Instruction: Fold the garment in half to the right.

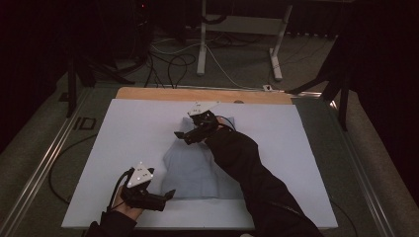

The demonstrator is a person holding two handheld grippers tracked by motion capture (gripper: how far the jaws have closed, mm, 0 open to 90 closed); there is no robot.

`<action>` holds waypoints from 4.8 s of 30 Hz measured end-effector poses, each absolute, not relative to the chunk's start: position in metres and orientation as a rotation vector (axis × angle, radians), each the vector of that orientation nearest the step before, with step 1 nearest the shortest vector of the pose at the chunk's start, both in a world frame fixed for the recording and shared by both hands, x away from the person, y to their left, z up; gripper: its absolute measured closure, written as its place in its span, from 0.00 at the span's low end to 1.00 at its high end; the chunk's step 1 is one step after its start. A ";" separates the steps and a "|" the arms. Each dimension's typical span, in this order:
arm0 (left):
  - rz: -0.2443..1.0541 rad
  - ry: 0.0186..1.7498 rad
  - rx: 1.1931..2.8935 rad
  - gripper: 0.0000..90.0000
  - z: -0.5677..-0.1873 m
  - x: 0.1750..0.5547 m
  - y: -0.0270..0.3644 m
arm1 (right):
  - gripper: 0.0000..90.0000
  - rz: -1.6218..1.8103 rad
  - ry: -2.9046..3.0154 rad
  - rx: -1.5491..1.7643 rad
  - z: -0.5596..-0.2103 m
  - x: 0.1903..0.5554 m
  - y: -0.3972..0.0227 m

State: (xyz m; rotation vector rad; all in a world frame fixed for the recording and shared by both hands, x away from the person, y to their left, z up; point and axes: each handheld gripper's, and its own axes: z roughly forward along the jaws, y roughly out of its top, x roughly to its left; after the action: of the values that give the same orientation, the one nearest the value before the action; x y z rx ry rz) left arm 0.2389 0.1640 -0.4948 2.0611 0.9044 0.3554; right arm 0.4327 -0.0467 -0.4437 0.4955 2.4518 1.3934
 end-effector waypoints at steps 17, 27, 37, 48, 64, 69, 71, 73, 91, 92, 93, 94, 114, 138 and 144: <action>0.279 1.008 2.178 0.14 -0.520 0.256 0.158 | 0.10 1.306 2.511 0.573 -0.472 0.468 -0.034; 0.291 0.985 2.241 0.31 -0.528 0.259 0.150 | 0.10 1.269 2.527 0.567 -0.477 0.476 -0.026; 0.259 0.972 2.264 0.63 -0.526 0.253 0.142 | 0.12 1.253 2.545 0.590 -0.479 0.483 -0.021; 0.204 0.929 2.249 0.92 -0.526 0.254 0.140 | 0.12 1.228 2.569 0.696 -0.483 0.501 -0.016; 0.204 0.931 2.217 0.93 -0.522 0.255 0.139 | 0.22 1.070 2.584 0.895 -0.498 0.518 0.001; 0.209 0.933 2.205 0.93 -0.520 0.255 0.139 | 0.36 0.961 2.592 0.945 -0.502 0.522 0.004; 0.213 0.928 2.210 0.93 -0.520 0.255 0.139 | 0.38 0.925 2.605 0.930 -0.505 0.524 0.004; 0.213 0.928 2.212 0.93 -0.520 0.256 0.139 | 0.42 0.878 2.611 0.926 -0.508 0.525 0.007; 0.208 0.907 2.221 0.93 -0.519 0.254 0.138 | 0.78 0.697 2.614 0.796 -0.514 0.520 0.016; 0.207 0.908 2.221 0.93 -0.519 0.254 0.138 | 0.80 0.680 2.610 0.791 -0.513 0.519 0.017; 0.204 0.909 2.219 0.93 -0.519 0.254 0.138 | 0.82 0.659 2.611 0.772 -0.513 0.518 0.018; 0.204 0.910 2.219 0.93 -0.519 0.254 0.138 | 0.85 0.648 2.613 0.754 -0.513 0.517 0.019; 0.209 0.898 2.210 0.95 -0.513 0.252 0.139 | 0.97 0.676 2.590 0.734 -0.496 0.514 0.015; 0.212 0.763 2.218 0.95 -0.479 0.251 0.117 | 0.97 0.870 2.559 0.750 -0.459 0.511 -0.014; 0.217 0.738 2.231 0.95 -0.472 0.253 0.109 | 0.97 0.897 2.546 0.743 -0.451 0.510 -0.027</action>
State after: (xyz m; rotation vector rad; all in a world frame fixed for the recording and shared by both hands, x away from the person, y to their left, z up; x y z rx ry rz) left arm 0.2526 0.1091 -0.4720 2.2310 0.7375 0.2172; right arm 0.5097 -0.0268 -0.4513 0.7426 2.5456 0.8966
